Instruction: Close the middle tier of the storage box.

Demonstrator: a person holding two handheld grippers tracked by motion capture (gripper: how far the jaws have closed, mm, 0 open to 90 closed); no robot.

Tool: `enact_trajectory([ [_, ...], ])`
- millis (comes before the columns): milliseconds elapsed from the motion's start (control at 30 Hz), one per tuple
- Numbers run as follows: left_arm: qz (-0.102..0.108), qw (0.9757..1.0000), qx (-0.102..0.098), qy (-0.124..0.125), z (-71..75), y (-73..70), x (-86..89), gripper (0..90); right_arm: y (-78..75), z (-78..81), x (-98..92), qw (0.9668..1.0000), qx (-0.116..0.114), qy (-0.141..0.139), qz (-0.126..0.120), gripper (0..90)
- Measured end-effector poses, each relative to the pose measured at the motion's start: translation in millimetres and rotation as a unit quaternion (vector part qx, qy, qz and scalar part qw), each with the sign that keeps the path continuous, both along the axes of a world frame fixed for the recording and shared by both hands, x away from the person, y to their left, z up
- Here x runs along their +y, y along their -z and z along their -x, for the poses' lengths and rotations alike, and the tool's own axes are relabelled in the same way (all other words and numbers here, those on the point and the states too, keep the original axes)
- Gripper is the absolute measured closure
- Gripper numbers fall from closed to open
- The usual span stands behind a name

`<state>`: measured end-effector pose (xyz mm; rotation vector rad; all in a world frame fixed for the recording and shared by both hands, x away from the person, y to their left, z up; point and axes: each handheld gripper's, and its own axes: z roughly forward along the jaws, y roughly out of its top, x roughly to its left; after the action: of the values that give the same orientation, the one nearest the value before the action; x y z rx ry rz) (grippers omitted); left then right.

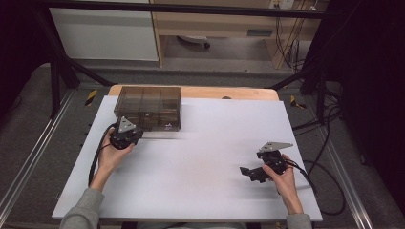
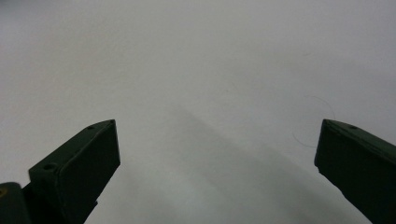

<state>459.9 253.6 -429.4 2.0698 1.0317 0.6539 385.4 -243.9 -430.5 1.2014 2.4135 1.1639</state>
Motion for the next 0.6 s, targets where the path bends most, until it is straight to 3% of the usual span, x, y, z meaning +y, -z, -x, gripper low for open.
enact_trajectory([
  [600,0.003,1.0000,-0.002,-0.003,-8.8,0.9,-0.3,88.8,0.4,-0.1,0.2,1.0000,0.000,0.000,0.001,1.0],
])
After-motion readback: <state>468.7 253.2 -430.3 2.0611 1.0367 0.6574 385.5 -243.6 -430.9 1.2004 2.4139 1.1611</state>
